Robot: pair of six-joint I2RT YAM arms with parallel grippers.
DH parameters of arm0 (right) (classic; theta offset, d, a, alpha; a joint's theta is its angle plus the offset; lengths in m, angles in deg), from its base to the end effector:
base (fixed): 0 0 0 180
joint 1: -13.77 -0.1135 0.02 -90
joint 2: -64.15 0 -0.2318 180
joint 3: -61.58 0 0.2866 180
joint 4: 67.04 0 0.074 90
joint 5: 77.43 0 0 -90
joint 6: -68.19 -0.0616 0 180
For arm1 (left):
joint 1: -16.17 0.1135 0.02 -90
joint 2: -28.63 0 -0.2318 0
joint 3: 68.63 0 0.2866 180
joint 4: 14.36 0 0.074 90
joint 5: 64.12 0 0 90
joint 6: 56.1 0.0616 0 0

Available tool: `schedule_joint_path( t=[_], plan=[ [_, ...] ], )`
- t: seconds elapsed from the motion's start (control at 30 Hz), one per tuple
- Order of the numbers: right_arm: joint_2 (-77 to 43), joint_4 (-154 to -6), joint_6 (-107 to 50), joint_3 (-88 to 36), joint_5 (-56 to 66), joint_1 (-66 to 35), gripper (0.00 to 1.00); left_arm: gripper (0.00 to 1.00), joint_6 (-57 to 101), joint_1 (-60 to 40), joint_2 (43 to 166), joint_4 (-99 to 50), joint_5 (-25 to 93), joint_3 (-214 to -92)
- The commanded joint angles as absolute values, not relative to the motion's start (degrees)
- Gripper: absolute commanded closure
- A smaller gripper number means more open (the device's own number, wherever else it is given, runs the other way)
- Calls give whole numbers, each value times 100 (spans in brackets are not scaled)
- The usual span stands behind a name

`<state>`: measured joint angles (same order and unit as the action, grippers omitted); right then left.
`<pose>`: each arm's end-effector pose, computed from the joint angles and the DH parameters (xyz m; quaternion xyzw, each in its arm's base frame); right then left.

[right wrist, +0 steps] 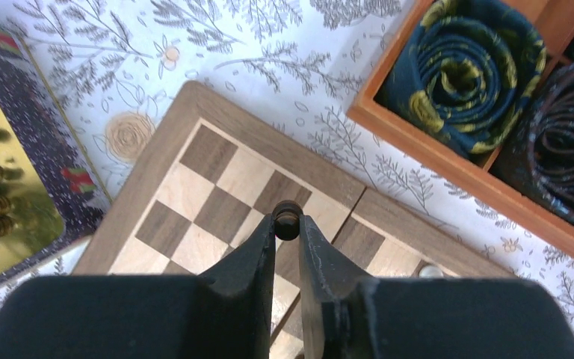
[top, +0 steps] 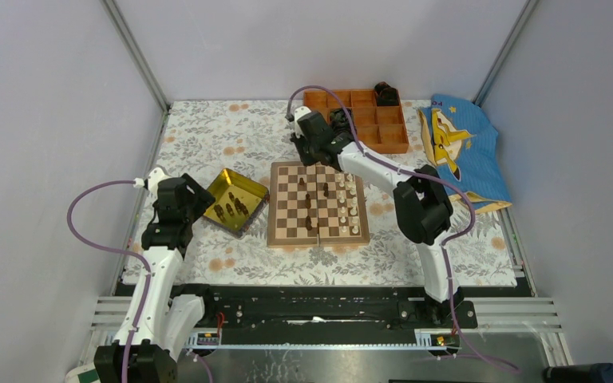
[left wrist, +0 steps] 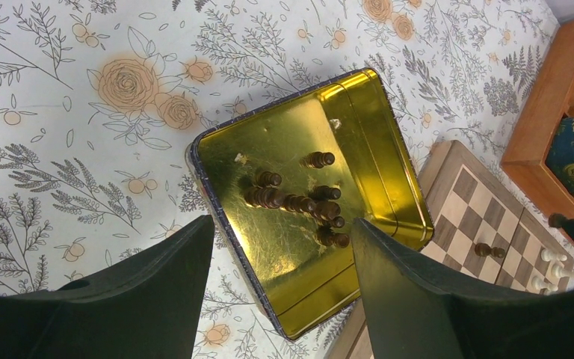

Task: Set up the chess pieces on the board
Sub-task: Place the chess piece on the chessboard.

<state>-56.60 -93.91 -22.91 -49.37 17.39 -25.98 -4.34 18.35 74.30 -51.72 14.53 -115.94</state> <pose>0.4104 0.3346 0.1831 -0.2777 0.8488 0.1213 0.4333 0.2530 0.0218 0.2091 -0.3482 0.8154 -0.0568 0.4589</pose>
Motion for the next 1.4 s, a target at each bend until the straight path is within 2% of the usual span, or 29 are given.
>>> schedule_joint_path(
  t=[0.0, 0.53, 1.37],
  plan=[
    [-5944, -9571, -2201, -5536, 1540, -2649, 93, 25, -426, 1827, 7343, -4846, 1560, -11527],
    [-7000, -10307, -2207, -6900, 1625, -2901, 93, 25, -433, 1828, 7295, -4808, 1656, -11504],
    [-7253, -10285, -2049, -6925, 1732, -2916, 91, 25, -447, 1821, 7319, -4798, 1683, -11491]
  ],
)
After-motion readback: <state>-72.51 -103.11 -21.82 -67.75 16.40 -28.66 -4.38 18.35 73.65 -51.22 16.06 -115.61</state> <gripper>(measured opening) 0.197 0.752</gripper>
